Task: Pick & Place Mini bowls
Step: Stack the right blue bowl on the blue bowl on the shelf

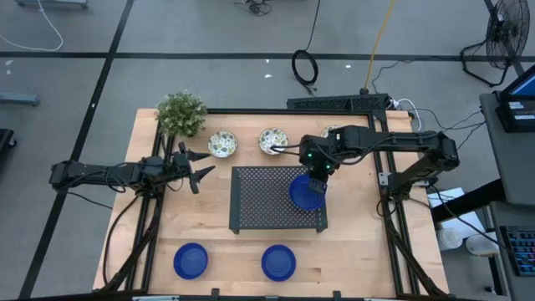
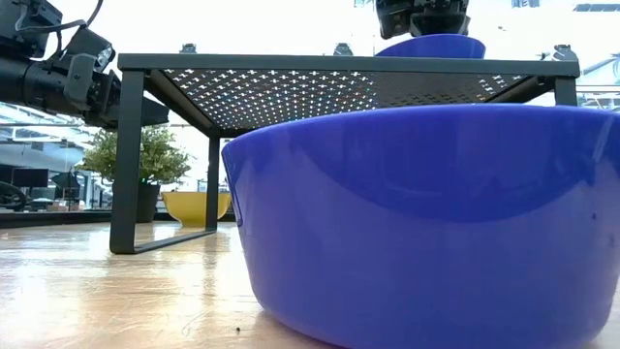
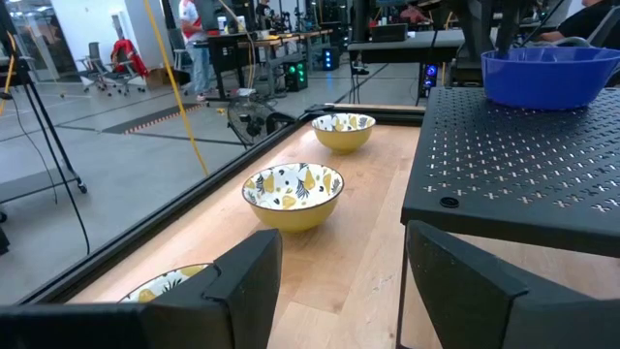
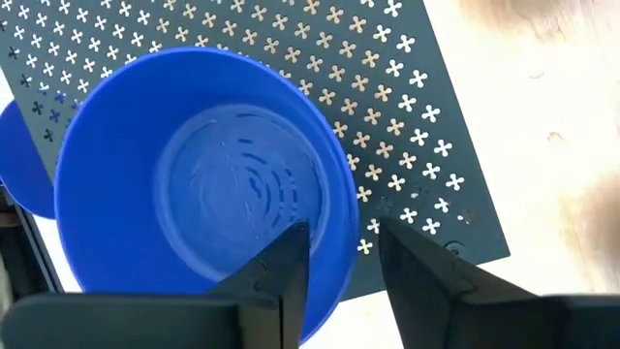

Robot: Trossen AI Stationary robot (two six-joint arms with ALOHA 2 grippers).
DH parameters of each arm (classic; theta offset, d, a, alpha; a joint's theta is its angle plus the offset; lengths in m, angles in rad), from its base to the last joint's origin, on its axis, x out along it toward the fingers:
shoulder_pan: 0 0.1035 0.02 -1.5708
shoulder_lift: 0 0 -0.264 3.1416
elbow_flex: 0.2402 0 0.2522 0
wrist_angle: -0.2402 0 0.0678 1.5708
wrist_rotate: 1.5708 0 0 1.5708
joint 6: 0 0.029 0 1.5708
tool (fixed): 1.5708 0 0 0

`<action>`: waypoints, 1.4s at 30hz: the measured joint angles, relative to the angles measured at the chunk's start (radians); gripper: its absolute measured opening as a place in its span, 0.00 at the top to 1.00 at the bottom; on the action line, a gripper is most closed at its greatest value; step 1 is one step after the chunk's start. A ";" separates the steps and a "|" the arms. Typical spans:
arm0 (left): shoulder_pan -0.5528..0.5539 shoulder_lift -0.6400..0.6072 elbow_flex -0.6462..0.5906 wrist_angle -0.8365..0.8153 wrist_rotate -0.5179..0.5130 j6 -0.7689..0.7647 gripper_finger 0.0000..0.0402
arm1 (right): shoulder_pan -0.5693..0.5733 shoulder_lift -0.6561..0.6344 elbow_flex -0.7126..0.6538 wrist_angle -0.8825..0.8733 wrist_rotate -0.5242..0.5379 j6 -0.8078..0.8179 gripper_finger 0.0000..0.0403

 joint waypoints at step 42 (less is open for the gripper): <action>0.000 0.000 0.000 -0.001 0.000 0.000 0.43 | 0.014 -0.333 -0.099 -0.037 -0.001 0.117 0.71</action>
